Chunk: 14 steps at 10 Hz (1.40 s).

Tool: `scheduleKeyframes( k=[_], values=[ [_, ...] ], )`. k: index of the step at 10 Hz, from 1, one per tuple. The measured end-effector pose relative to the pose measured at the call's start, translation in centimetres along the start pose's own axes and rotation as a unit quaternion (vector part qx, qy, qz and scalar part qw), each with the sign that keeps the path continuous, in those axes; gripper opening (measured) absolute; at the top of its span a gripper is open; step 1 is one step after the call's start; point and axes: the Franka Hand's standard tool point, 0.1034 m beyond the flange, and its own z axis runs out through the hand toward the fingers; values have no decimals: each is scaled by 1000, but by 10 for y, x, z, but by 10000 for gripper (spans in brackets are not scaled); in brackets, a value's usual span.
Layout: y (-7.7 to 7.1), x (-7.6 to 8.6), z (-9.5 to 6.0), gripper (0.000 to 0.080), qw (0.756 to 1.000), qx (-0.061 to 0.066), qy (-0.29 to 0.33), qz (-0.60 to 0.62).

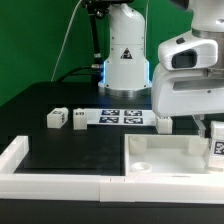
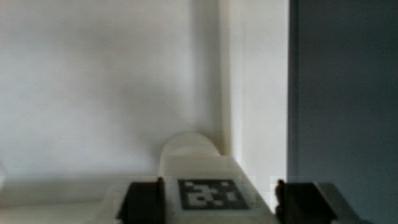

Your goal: Assemble one leg

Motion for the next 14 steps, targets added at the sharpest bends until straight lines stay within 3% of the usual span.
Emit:
scheduleKeyframes(
  k=[3, 4, 5, 7, 8, 10, 12, 13, 14],
  values=[
    [0, 0, 0, 302, 1000, 1, 0, 12],
    [-2, 0, 0, 303, 996, 7, -1, 86],
    [-1, 1, 1, 303, 985, 23, 9, 171],
    [-2, -3, 4, 295, 937, 38, 15, 346],
    [-2, -2, 5, 295, 926, 41, 18, 374],
    [-6, -3, 5, 295, 876, 50, 9, 480],
    [-8, -3, 5, 294, 878, 52, 7, 476],
    [-8, -3, 6, 380, 891, 51, 7, 450],
    [-7, -6, 7, 521, 917, 43, -11, 397]
  ],
)
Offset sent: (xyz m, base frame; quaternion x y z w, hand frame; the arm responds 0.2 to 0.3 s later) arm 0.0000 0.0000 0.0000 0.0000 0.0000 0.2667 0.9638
